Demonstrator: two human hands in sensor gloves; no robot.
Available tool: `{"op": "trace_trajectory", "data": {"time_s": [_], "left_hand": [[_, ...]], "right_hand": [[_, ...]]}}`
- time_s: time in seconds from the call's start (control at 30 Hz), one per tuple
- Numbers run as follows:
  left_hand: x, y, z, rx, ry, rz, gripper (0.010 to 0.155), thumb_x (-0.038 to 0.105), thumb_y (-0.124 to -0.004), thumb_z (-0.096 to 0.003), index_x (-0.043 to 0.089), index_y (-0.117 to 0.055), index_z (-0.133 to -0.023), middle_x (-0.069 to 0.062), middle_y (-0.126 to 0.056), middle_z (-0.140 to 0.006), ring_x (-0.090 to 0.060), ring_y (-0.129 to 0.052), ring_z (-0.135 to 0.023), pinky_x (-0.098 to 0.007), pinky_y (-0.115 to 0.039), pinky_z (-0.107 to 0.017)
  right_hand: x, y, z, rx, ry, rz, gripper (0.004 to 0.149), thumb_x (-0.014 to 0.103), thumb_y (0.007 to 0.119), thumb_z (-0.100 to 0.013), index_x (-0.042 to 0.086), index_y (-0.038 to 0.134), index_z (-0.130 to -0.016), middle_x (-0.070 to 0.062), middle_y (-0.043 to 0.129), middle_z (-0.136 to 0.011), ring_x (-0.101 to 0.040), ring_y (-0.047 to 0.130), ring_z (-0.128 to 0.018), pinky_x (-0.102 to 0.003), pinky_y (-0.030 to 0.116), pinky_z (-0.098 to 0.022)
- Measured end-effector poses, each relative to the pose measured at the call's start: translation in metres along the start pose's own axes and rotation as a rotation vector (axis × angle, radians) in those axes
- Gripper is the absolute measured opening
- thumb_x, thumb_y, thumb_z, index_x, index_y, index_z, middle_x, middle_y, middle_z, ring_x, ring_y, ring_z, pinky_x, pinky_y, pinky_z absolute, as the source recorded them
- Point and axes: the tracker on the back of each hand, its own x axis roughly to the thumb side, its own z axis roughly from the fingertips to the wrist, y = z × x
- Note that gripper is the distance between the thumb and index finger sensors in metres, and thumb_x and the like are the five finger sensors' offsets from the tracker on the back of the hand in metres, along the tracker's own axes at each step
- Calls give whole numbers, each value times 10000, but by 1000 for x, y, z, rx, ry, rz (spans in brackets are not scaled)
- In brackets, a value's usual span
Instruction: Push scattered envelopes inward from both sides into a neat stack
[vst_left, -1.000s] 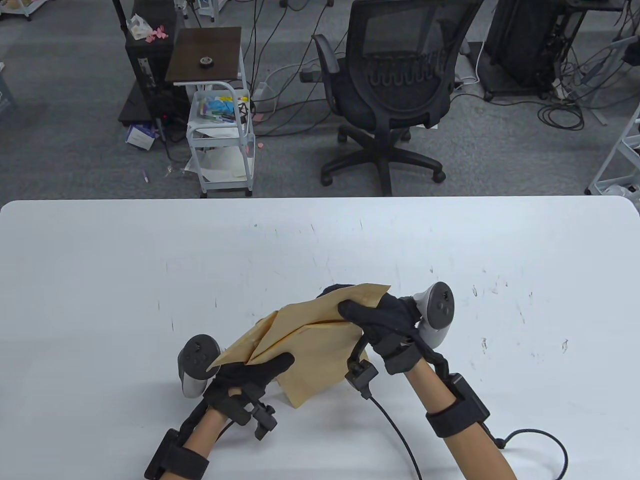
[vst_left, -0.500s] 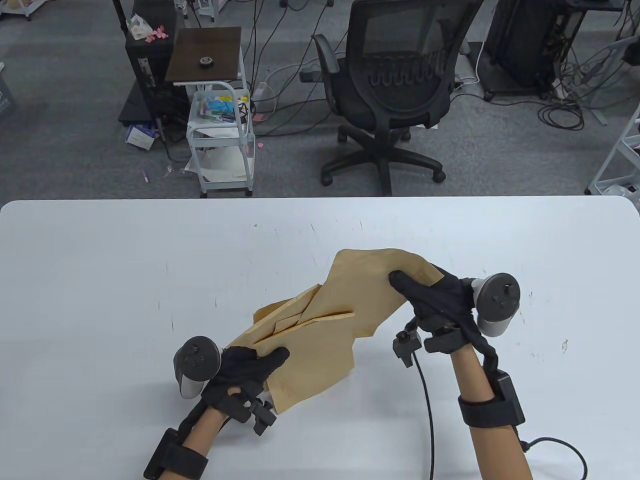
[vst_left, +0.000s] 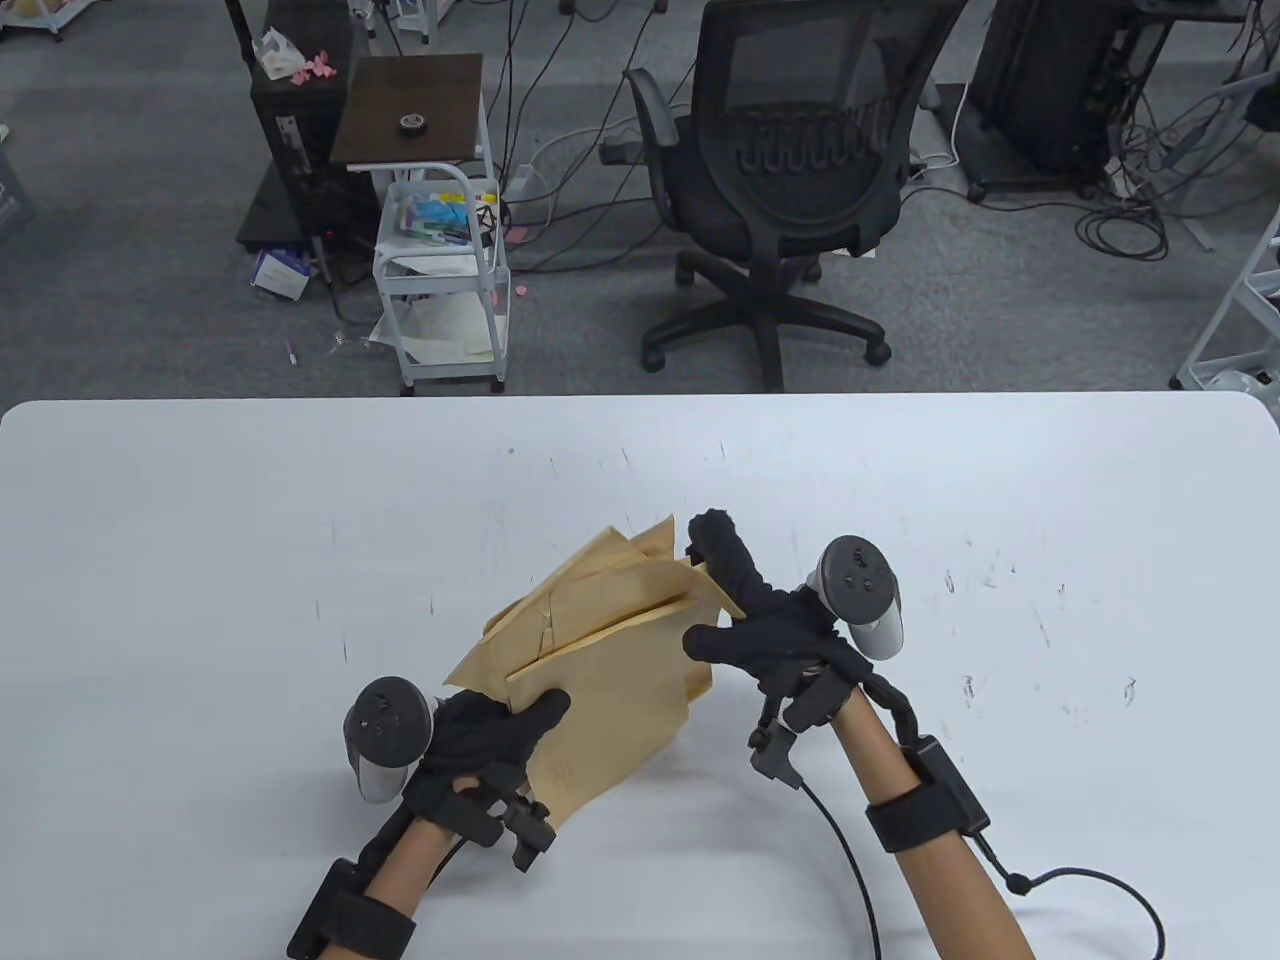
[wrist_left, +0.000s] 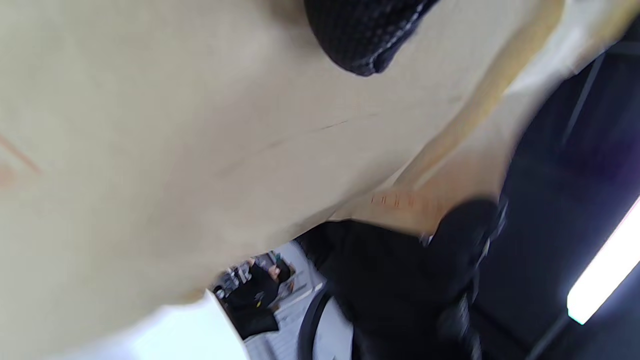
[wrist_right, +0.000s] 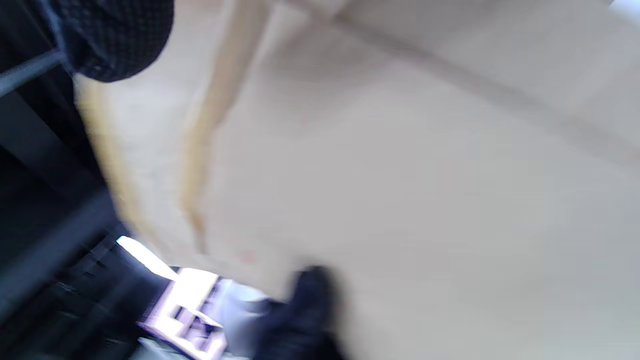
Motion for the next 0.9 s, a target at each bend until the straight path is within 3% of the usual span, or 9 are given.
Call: {"op": "trace_trajectory", "data": {"time_s": [0.17, 0.27, 0.37, 0.43, 0.53, 0.67, 0.77, 0.83, 0.9], "left_hand": [[-6, 7, 0, 76, 19, 201, 472, 248, -779, -467, 361, -756, -924, -14, -854, -914, -296, -924, -828, -598, -743, -660], [-7, 5, -2, 29, 12, 285, 473, 241, -783, -465, 348, -761, -925, -23, -857, -910, -307, -923, -821, -611, -733, -657], [-5, 0, -4, -58, -10, 215, 492, 262, -789, -478, 337, -722, -960, -33, -827, -942, -316, -896, -849, -619, -708, -670], [-2, -3, -4, -93, -27, 142, 580, 339, -809, -473, 323, -633, -1025, -61, -744, -1020, -371, -806, -928, -644, -659, -690], [2, 0, -3, -78, -42, 154, 740, 429, -831, -459, 279, -485, -1095, -84, -649, -1086, -400, -746, -973, -655, -628, -708], [13, 4, -4, -40, -65, 117, 616, 381, -810, -478, 313, -592, -1050, -29, -794, -982, -349, -842, -909, -650, -659, -695], [25, -3, -5, -67, -99, -43, 588, 385, -800, -480, 320, -615, -1035, -35, -792, -987, -359, -832, -920, -657, -655, -694], [32, 0, -4, -36, -114, -119, 615, 416, -804, -466, 319, -611, -1041, -52, -755, -1021, -392, -788, -947, -664, -642, -693], [40, 12, -6, -67, -136, -74, 728, 460, -813, -455, 280, -514, -1093, -104, -633, -1100, -449, -689, -1000, -692, -595, -705]], "right_hand": [[-6, -14, 6, 34, 110, 298, 1282, 571, 790, -406, -141, -130, -944, -458, -67, -1027, -724, 84, -897, -797, 248, -637], [-16, 0, 2, 165, 69, 157, 1295, 560, 808, -398, -177, -111, -935, -492, 11, -1030, -745, 163, -901, -812, 284, -626], [-14, 15, -4, 149, 12, 24, 1253, 523, 836, -397, -181, -29, -968, -464, 180, -1074, -712, 316, -934, -816, 326, -621], [-8, 26, -9, 113, -42, -24, 1127, 498, 842, -413, -163, 165, -1026, -366, 519, -1054, -586, 635, -903, -795, 458, -618], [0, 29, -10, 104, -66, -48, 1003, 486, 850, -411, -101, 350, -1052, -265, 697, -982, -492, 791, -820, -805, 485, -595], [12, 20, -6, -18, -84, -9, 900, 434, 861, -425, -41, 431, -1058, -221, 740, -983, -491, 775, -850, -814, 450, -601], [13, 33, -8, 137, -61, 46, 685, 387, 843, -462, 62, 585, -1008, -142, 834, -913, -421, 864, -795, -767, 540, -619], [16, 32, -9, 17, -95, 20, 460, 310, 859, -450, 155, 763, -872, -103, 951, -777, -377, 968, -665, -709, 640, -595], [32, 14, -8, 9, -86, 82, 414, 313, 882, -432, 195, 800, -821, -74, 976, -726, -344, 994, -610, -675, 670, -594]]}}
